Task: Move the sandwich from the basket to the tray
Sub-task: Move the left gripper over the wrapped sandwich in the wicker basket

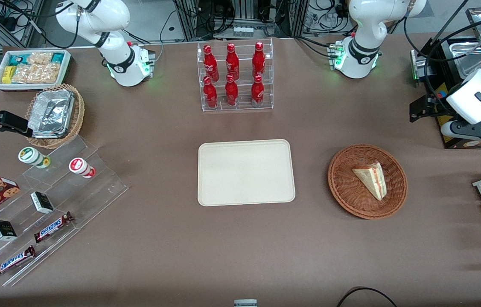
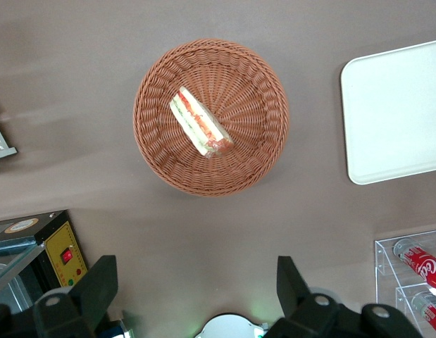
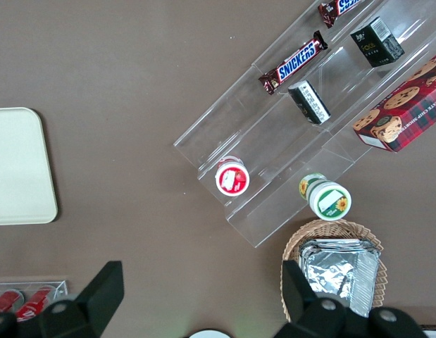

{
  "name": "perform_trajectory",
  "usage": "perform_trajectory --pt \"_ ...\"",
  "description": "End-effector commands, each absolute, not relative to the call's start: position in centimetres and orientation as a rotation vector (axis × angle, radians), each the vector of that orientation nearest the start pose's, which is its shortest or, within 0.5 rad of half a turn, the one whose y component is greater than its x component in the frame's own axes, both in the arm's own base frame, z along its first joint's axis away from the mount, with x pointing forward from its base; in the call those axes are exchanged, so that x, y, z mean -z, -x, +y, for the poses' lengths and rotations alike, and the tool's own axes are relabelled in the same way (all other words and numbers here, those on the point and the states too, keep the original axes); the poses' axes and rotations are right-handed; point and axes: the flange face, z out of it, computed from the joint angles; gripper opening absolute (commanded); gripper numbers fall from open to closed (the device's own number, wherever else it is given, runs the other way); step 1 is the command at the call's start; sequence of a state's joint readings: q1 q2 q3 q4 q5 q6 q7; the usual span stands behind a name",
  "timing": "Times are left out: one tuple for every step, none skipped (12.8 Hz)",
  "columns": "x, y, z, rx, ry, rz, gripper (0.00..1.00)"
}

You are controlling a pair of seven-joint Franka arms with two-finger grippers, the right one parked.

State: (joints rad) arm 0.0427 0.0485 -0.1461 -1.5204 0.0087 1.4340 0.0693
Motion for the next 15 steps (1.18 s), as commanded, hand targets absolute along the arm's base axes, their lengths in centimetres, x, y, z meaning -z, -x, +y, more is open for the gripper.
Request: perform_trajectory --pt "-61.0 -55.4 -5.3 -0.194 3.116 0.289 1.0" --pt "-60.8 -55.6 -5.3 -0.189 3.124 0.283 1.0" --pt "-59.4 -55.9 -5.2 -0.232 3.118 0.271 1.0" --pt "-57.1 -56.3 -5.3 -0.287 3.116 0.267 1.0" --pt "-55.1 -56.9 -5.4 -0.282 3.117 0.27 1.0" --pt "-52.9 -56.8 -5.5 -0.275 3.117 0.273 1.0" --pt "-51.4 -56.7 -5.4 -0.263 3.116 0.272 1.0" --pt "-49.8 -56.8 -5.4 -0.249 3.116 0.273 1.0" --pt "-47.9 -56.8 -5.3 -0.244 3.116 0.272 1.0" --pt "-45.7 -56.6 -5.4 -0.224 3.116 0.274 1.0" --pt "-43.6 -56.3 -5.4 -0.201 3.117 0.276 1.0" --pt "-42.2 -56.0 -5.4 -0.181 3.119 0.277 1.0" --pt "-41.0 -55.7 -5.3 -0.165 3.12 0.274 1.0" --pt "-40.0 -55.4 -5.1 -0.143 3.122 0.265 1.0" --pt "-39.0 -55.2 -5.0 -0.114 3.126 0.223 1.0"
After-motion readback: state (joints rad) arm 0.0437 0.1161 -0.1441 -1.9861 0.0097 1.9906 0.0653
